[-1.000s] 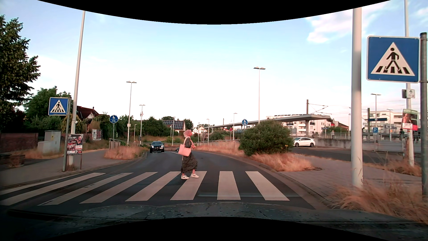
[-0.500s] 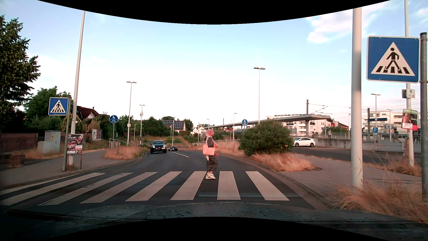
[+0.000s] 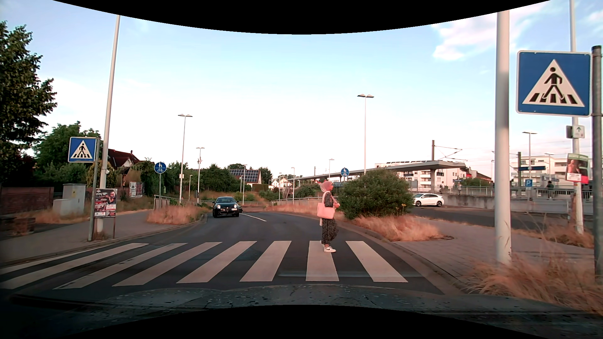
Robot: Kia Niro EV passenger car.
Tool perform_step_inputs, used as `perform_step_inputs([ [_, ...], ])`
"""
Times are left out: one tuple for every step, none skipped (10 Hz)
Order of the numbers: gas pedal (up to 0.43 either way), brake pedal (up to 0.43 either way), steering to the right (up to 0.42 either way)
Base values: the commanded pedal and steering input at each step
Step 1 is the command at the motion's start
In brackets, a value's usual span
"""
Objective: Follow the waypoints while adhering to traffic rules and regulations
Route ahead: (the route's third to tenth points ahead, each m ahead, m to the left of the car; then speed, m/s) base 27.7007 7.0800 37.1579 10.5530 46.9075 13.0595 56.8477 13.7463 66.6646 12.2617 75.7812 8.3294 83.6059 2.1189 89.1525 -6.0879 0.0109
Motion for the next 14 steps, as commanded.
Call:
perform_step_inputs([
  [0.000, 0.037, 0.005],
  [0.000, 0.024, 0.005],
  [0.000, 0.012, 0.005],
  [0.000, 0.000, 0.005],
  [0.000, 0.000, 0.005],
  [0.000, 0.000, 0.005],
  [0.000, 0.000, 0.005],
  [0.000, 0.000, 0.005],
  [0.000, 0.000, 0.004],
  [0.000, 0.000, 0.003],
  [0.000, 0.000, 0.003],
  [0.020, 0.000, 0.003],
  [0.067, 0.000, 0.003],
  [0.087, 0.000, 0.003],
])
